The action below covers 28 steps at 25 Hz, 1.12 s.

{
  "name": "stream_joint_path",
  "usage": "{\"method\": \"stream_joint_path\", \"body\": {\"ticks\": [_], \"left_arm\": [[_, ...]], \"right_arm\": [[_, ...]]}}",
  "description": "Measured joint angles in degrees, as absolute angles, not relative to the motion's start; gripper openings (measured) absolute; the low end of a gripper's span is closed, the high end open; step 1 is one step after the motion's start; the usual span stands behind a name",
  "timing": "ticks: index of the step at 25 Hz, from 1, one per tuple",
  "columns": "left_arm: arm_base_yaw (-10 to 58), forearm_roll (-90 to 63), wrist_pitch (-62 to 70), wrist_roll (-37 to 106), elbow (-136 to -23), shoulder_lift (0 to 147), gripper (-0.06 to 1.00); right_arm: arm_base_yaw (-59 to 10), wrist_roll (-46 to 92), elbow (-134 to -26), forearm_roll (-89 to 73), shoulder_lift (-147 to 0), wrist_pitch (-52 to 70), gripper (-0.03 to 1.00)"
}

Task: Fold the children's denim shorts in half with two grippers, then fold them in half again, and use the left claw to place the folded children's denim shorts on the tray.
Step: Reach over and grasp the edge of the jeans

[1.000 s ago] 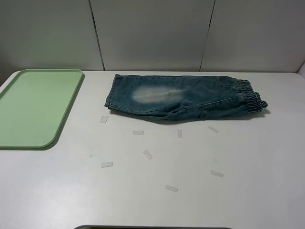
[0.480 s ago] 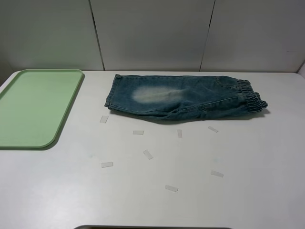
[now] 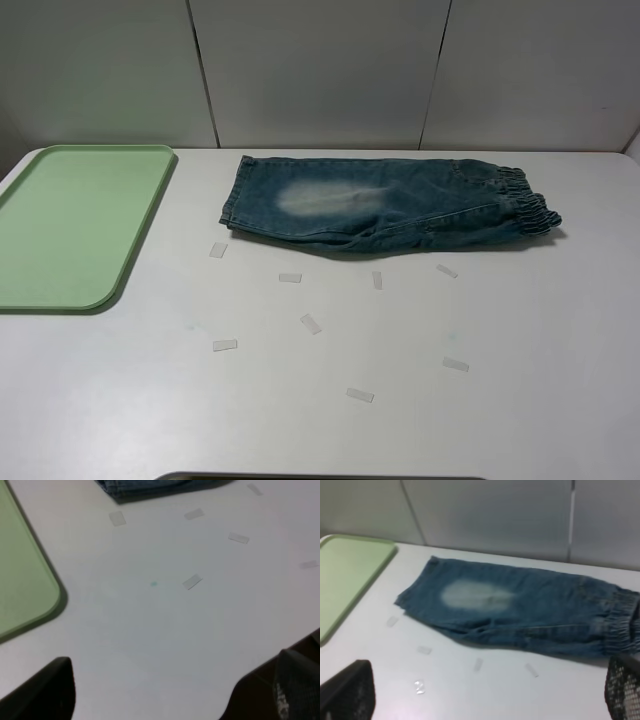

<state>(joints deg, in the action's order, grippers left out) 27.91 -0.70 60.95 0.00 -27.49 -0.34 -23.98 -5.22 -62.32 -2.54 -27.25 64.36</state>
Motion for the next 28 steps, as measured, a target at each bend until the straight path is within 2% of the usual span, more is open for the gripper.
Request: {"method": "stream_joint_path", "body": {"ticks": [5,9,16,19,28], "left_arm": [[27.91,-0.7,60.95,0.0,-27.49,-0.34,0.79],[27.91,-0.7,60.95,0.0,-27.49,-0.34,0.79],[27.91,-0.57,60.95,0.0,-27.49,-0.34,0.79],[27.91,-0.57,60.95,0.0,-27.49,-0.34,0.79],[27.91,-0.57,60.95,0.0,-27.49,-0.34,0.79]], "right_arm": [[-24.06,-5.29,-61.81,-3.07,-27.58,64.11,0.69],[-26.83,-4.06,-58.21,-2.0,-29.83,61.94,0.69],[-28.9,-3.05,-56.84,0.0,-41.99,48.26,0.69],[-25.95,-1.9,-56.91,-2.79,-49.7,43.24,0.69],[-10.83,3.92,-58.62,-12.15,-72.31,37.72,0.69]]}}
